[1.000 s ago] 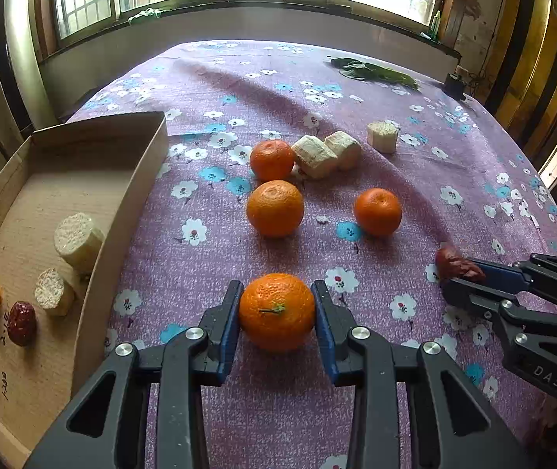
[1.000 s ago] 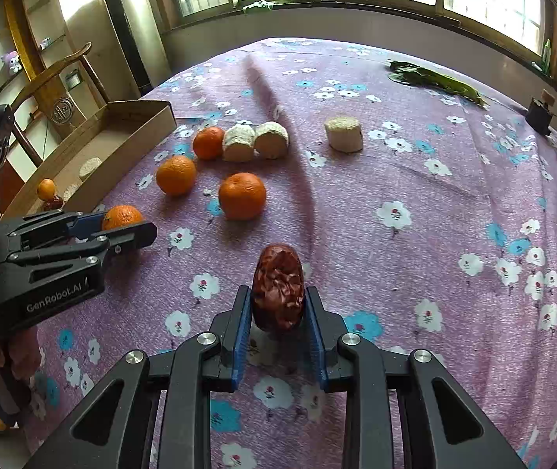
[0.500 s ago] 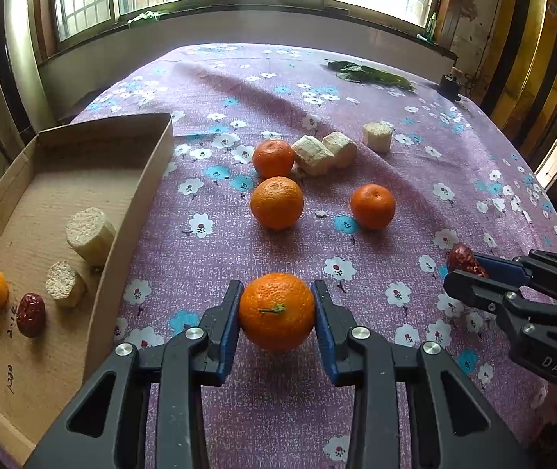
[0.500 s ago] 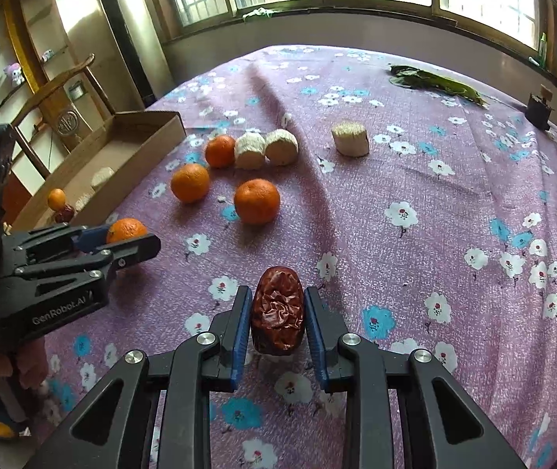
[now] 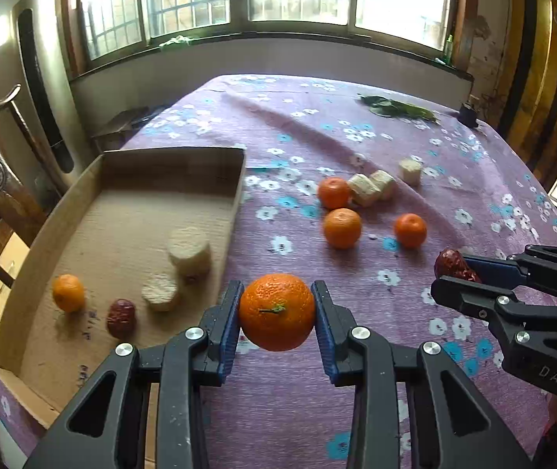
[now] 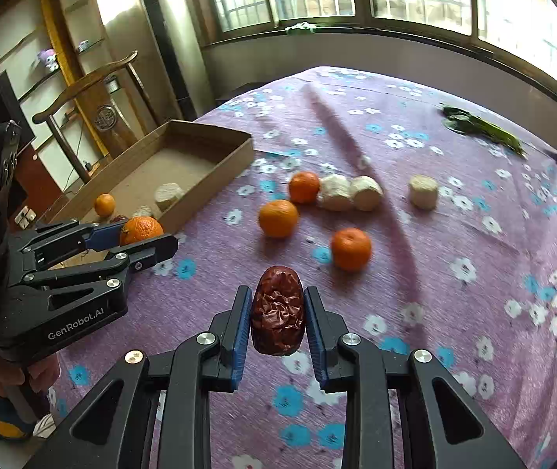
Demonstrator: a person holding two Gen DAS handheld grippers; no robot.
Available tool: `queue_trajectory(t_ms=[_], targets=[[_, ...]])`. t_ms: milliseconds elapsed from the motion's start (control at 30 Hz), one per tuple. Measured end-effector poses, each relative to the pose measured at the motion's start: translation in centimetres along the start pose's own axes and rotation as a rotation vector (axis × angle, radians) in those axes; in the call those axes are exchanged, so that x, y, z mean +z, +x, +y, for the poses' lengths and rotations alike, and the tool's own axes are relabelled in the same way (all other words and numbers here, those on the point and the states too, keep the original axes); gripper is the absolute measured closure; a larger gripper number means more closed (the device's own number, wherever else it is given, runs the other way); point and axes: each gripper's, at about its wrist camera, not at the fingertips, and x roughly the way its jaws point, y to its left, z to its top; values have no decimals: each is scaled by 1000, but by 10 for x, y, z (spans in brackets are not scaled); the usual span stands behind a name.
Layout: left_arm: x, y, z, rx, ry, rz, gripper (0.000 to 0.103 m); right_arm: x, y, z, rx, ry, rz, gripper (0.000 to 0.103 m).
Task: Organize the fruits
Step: 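Carry the orange and date into the tray and open both tools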
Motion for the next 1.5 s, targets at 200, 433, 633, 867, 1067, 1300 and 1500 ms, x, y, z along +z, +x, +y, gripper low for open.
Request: queue_trajectory(t_ms=[200, 433, 633, 867, 1067, 1300, 1500], targets=[[0, -4, 33, 49, -33, -10, 69, 21, 17, 34, 38, -71, 10, 74], [-1, -3, 70, 97, -77, -5, 69, 39, 44, 64, 67, -125, 40, 74], [2, -1, 99, 126, -105, 1, 69, 57, 64, 85, 90, -168, 57, 74], [11, 8, 132, 130, -161, 29, 69, 74, 86, 102, 122, -208, 81, 74], [22, 26, 146, 143, -192, 56, 69, 74, 103, 122, 179, -239, 114, 73], [28, 45, 145, 152, -185, 89, 69, 67, 117, 139, 233, -267, 146, 73], [26, 52, 140, 174, -172, 115, 69, 59, 128, 146, 243, -258, 170, 73]])
